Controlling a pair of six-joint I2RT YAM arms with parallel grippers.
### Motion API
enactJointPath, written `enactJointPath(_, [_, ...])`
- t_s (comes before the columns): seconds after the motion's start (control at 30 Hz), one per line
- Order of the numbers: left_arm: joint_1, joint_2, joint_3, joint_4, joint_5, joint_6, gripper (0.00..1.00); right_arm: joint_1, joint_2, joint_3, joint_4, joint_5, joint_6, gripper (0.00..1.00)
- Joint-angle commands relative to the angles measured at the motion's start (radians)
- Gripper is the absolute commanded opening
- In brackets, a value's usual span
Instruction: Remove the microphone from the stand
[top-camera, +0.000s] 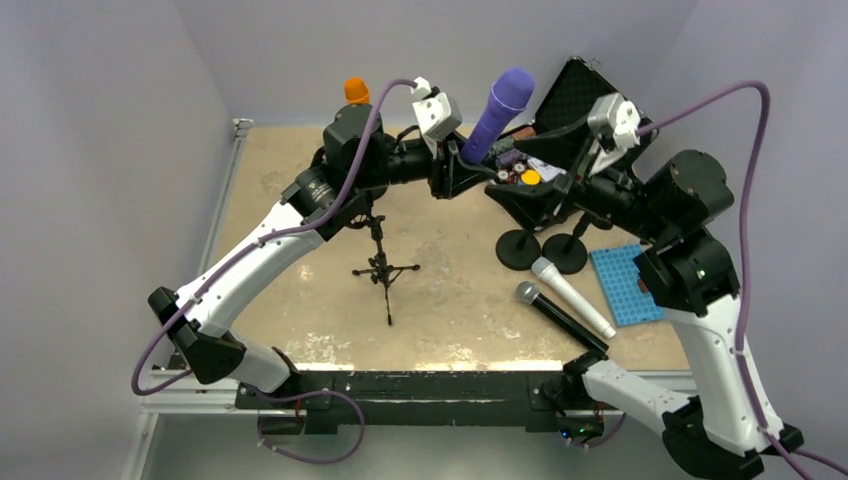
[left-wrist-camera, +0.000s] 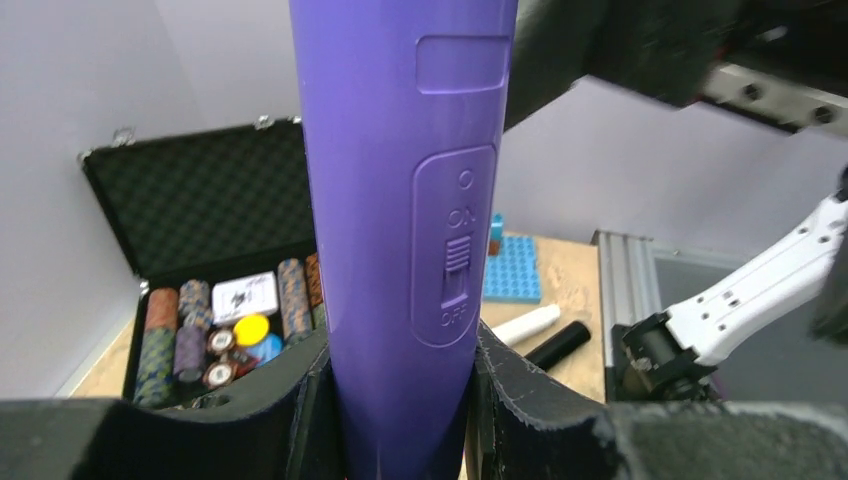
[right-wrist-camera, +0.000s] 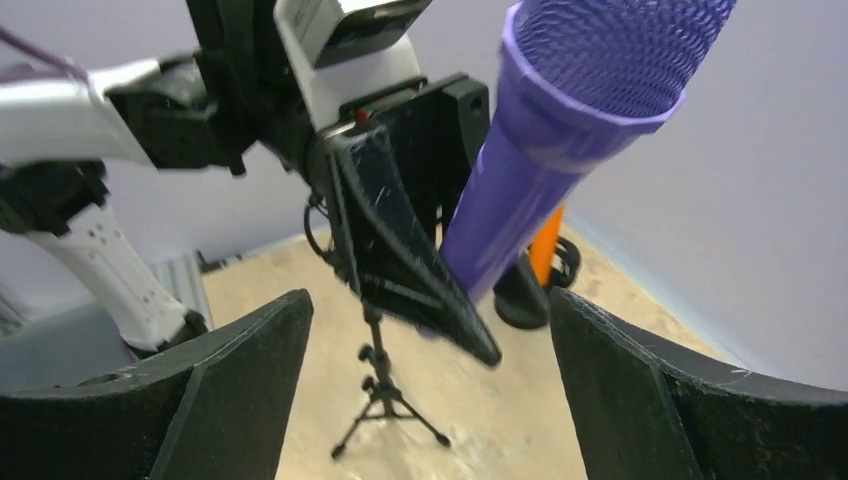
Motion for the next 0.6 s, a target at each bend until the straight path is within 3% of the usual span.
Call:
enactJointPath(0.0, [-0.022, 0.013, 0.062, 0.175, 0.044, -0.094, 0.00, -0.002, 0.097, 0.064, 0.201, -0.081, 0.216, 0.92])
enactJointPath(0.2, [-0.034, 0.036, 0.098, 0.181, 0.052, -0.104, 0.00, -0.004, 0.161, 0.119, 0.327, -0.086, 0.298, 0.89])
enactJointPath(0.43, [-0.041, 0.036, 0.087, 0.218, 0.075, -0.087, 0.00, -0.005, 0.205, 0.147, 0.386, -0.068, 0.312, 0.78])
enactJointPath(0.5, [-0.041, 0.033, 0.082, 0.218, 0.071, -0.090, 0.00, -0.004, 0.208, 0.155, 0.402, -0.070, 0.322, 0.78])
enactJointPath(0.57, [-0.037, 0.030, 0.078, 0.217, 0.063, -0.104, 0.00, -0.005, 0.209, 0.165, 0.413, -0.073, 0.335, 0.84])
